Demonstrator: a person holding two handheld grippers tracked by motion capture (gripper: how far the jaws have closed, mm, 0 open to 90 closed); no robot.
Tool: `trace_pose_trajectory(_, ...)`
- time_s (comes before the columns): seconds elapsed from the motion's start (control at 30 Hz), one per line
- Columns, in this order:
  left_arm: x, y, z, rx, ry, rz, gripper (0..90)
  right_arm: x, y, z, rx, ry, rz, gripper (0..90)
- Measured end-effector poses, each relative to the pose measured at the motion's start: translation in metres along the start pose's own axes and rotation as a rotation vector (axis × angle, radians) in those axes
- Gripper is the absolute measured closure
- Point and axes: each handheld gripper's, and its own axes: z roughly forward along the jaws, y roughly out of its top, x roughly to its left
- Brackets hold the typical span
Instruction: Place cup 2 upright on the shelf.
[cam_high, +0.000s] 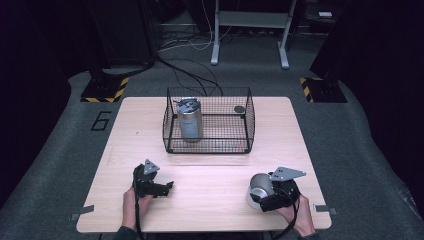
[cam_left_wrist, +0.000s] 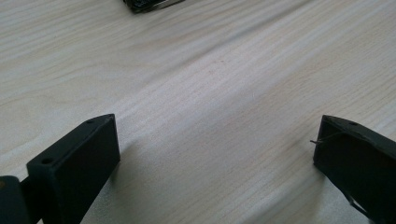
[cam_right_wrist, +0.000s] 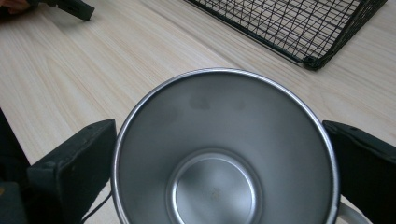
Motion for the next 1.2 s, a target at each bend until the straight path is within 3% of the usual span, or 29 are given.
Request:
trace_pose_trajectory(0.23,-0.0001,-0.0001,0.0001,-0.001,0.001,0.001,0.2,0.0002,0.0008,0.0040,0.007,-0.006,0.000,4.4)
trace_pose_trajectory(0.73,0.0000,0.0000,0.0000,0.000,0.001,0.001,0.2,0.0012,0.0013,0.0071,0.025,-0.019,-0.003,5.3)
trace_pose_trajectory(1.07,-0.0006,-0.0004,0.0008,-0.010,0.010,-0.002,0.2,-0.0001,0.0015,0.0053,0.023,-0.031,0.032,5.6)
trace_pose_trajectory(1.2,-0.0006,-0.0004,0.0008,-0.010,0.010,-0.002,0.2,0.0018,0.0041,0.0037,0.019,-0.038,0.017,5.6)
